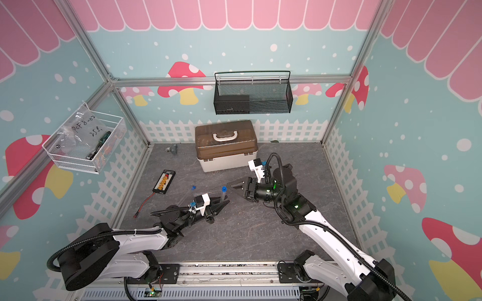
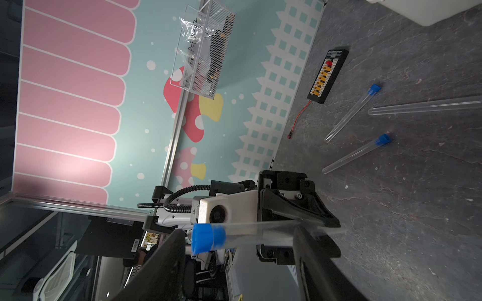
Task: Insert stoppers into test tubes
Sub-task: Insert the stopper into the test tube.
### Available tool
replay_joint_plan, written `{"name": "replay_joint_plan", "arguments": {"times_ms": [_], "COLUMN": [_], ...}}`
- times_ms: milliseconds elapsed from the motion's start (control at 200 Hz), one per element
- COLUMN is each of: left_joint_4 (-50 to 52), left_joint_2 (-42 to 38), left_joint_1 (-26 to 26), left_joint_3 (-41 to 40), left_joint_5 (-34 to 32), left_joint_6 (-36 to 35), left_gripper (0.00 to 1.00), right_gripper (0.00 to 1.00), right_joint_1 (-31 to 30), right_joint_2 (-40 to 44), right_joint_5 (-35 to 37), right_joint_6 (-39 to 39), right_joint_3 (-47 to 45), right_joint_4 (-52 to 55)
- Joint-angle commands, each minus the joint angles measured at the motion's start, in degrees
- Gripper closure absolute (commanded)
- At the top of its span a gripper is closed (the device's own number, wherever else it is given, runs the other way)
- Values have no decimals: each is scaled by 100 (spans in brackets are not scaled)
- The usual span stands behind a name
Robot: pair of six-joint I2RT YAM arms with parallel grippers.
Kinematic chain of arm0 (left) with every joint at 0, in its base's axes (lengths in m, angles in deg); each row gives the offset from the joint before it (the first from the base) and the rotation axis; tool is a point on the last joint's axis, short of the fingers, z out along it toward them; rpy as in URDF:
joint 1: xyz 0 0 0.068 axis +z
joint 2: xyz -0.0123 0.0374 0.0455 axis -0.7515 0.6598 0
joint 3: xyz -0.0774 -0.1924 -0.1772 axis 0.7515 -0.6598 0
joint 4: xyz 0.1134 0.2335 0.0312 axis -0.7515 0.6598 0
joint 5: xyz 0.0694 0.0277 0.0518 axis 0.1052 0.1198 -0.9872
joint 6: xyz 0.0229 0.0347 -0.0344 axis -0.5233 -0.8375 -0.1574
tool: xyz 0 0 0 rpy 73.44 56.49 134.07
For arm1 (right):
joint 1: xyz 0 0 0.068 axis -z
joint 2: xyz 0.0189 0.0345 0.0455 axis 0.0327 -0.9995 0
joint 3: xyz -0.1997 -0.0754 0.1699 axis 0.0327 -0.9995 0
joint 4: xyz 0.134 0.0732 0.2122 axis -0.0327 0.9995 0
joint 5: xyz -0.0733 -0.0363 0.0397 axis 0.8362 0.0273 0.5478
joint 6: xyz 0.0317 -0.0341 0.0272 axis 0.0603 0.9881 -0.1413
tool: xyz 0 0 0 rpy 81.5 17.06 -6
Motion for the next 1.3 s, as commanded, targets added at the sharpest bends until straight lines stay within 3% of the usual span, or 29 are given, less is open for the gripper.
{"name": "replay_joint_plan", "arguments": {"times_ms": [0, 210, 600, 1296], "left_joint_4": [-182, -164, -150, -1006], "left_joint_2": [20, 30, -63, -152], "left_joint_1": [-3, -3, -3, -3], "left_joint_3": [-65, -65, 79, 931], "left_joint_5": [95, 85, 428, 649], "left_joint_6": [109, 108, -48, 333], "left_gripper": [100, 100, 100, 100], "right_gripper": [34, 35, 47, 58], "right_joint_1": [-72, -164, -216, -232], "right_joint_2": [-60, -164, -224, -351], "right_joint_5": [-163, -235, -17, 255], "right_joint_6": [-71, 6, -213, -783], "right_joint_3": [267, 306, -154, -1204], "right_joint_4": [-185, -133, 25, -838]}}
